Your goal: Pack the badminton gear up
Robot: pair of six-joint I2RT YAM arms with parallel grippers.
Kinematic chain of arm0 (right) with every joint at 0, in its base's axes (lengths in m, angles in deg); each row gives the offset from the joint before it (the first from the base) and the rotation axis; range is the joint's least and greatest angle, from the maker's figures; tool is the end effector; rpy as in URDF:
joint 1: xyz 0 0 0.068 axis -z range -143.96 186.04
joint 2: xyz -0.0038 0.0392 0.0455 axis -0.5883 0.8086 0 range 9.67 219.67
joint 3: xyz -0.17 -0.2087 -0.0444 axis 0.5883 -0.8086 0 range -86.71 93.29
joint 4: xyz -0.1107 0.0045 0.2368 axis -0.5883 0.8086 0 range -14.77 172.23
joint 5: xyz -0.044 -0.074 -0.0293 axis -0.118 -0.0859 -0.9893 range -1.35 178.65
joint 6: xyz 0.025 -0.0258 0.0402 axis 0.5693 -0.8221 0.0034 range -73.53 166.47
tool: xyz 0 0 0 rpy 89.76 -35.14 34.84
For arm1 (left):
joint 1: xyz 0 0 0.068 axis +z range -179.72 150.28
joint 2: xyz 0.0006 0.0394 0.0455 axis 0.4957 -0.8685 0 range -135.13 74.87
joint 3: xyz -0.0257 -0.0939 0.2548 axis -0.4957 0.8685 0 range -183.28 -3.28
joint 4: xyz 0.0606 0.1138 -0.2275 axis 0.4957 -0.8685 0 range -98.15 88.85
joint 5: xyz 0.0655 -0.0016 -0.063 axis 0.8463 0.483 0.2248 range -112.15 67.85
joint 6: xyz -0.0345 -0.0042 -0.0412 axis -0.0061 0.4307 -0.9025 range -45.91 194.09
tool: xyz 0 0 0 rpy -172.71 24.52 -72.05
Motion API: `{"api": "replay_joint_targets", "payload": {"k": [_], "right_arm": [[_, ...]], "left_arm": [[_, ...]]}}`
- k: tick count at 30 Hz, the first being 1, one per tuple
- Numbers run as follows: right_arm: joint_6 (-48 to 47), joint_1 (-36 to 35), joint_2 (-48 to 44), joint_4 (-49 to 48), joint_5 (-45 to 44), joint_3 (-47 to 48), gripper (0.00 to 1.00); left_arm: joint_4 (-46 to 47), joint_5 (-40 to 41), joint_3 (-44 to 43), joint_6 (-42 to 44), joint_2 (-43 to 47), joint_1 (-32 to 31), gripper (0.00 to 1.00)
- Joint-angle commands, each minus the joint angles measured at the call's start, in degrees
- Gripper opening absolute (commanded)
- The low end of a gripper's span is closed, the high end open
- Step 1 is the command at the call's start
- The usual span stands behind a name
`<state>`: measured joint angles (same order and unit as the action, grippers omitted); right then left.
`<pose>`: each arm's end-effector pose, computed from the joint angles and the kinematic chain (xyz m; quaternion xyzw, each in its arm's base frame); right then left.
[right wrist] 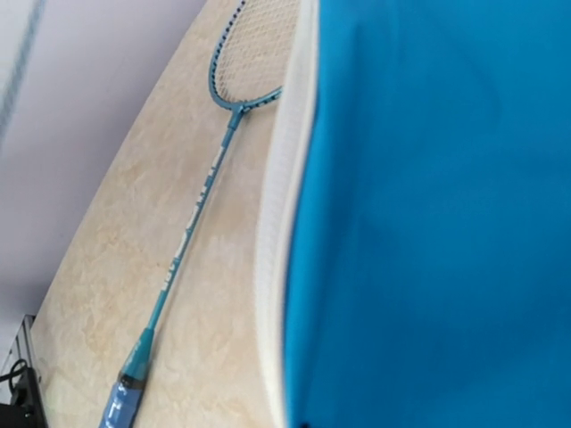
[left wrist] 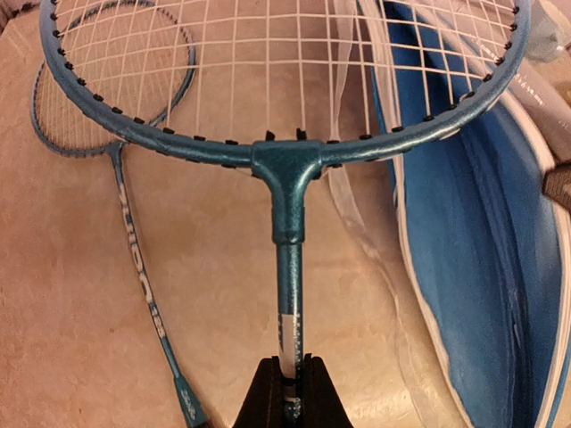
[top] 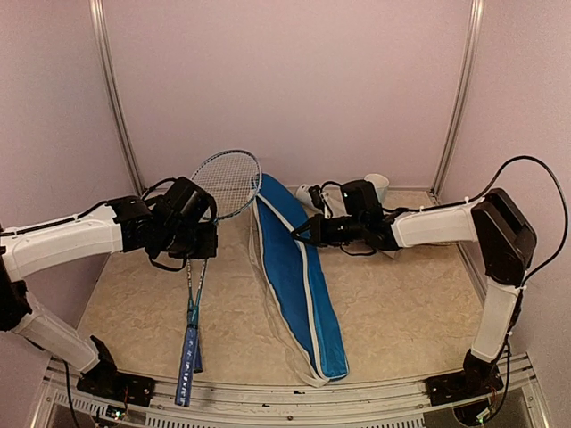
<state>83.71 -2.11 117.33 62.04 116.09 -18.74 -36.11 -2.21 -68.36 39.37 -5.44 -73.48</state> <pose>0.3212 0.2732 0.2077 -0.1313 0.8251 0.4722 0.2812 0.2227 -0.1963 0.2847 0.0142 0.9278 -0.0860 0.3627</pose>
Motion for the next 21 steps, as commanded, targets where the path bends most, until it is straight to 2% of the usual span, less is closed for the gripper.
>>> {"api": "replay_joint_targets", "payload": {"k": [1, 7, 12, 21], "right_arm": [[0.0, -0.34, 1.69, -2.63, 0.2, 1.79, 0.0], [-0.68, -0.34, 2.45, -2.13, -0.01, 3.06, 0.0], [-0.59, -0.34, 3.3, -1.82, 0.73, 4.58, 0.0], [-1.23, -1.97, 5.74, -0.16, 3.89, 7.72, 0.0]], "left_arm": [[-9.79, 4.19, 4.08, -11.03, 3.63, -5.51, 0.0], [-18.53, 6.38, 6.76, -19.16, 4.14, -15.41, 0.0], [-19.44, 4.76, 8.84, -21.67, 0.8, -21.48, 0.0], [-16.87, 9.78, 3.01, -14.84, -10.25, -29.25, 0.0]]}}
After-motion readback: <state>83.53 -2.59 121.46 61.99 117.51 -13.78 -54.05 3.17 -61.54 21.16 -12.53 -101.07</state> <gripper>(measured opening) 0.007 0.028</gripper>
